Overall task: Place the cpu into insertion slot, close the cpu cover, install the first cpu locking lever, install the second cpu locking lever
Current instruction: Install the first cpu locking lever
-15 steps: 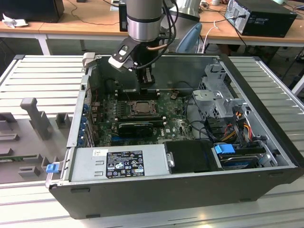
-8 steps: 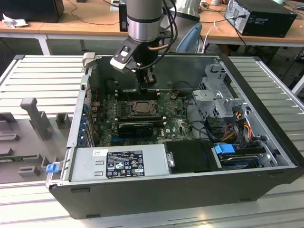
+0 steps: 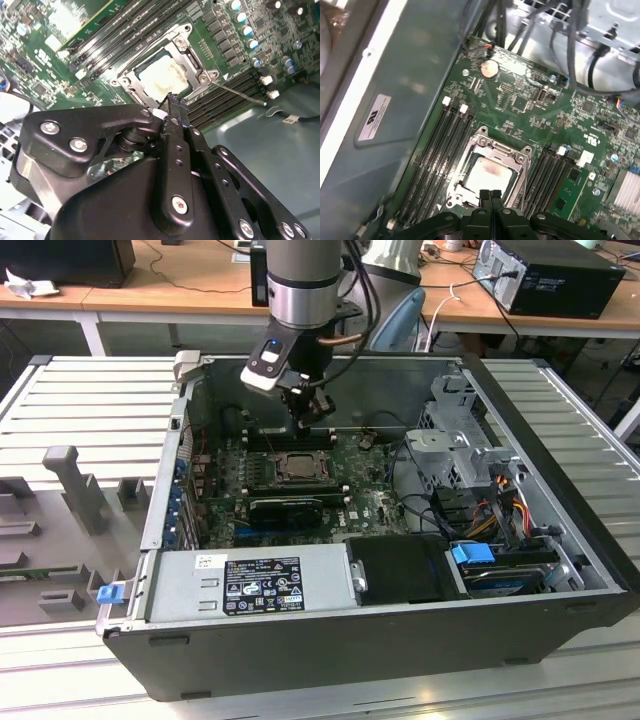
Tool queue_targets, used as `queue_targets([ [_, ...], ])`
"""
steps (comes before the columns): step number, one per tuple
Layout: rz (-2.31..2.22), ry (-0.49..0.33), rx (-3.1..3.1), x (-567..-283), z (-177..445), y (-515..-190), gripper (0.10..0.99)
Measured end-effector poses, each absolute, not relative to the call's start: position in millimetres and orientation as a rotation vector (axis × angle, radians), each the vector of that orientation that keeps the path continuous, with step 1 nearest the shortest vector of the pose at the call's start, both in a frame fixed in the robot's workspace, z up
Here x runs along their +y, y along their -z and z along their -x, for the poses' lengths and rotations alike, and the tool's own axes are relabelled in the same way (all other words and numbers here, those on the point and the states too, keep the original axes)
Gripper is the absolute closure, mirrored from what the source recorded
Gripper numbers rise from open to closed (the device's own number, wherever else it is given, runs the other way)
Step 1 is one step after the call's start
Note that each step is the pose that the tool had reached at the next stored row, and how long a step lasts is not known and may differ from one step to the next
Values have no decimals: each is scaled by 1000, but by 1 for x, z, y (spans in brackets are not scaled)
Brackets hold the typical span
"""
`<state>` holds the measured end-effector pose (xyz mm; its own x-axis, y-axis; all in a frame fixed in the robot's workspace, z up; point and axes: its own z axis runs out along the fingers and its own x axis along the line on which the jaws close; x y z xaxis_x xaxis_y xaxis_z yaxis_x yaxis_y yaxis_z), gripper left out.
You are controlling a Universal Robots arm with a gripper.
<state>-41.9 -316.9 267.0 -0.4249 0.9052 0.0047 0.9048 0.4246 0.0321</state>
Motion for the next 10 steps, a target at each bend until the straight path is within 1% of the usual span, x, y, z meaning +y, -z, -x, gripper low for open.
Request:
queue_targets([
  [10, -1487, -48, 2755, -317, 42, -267, 980],
])
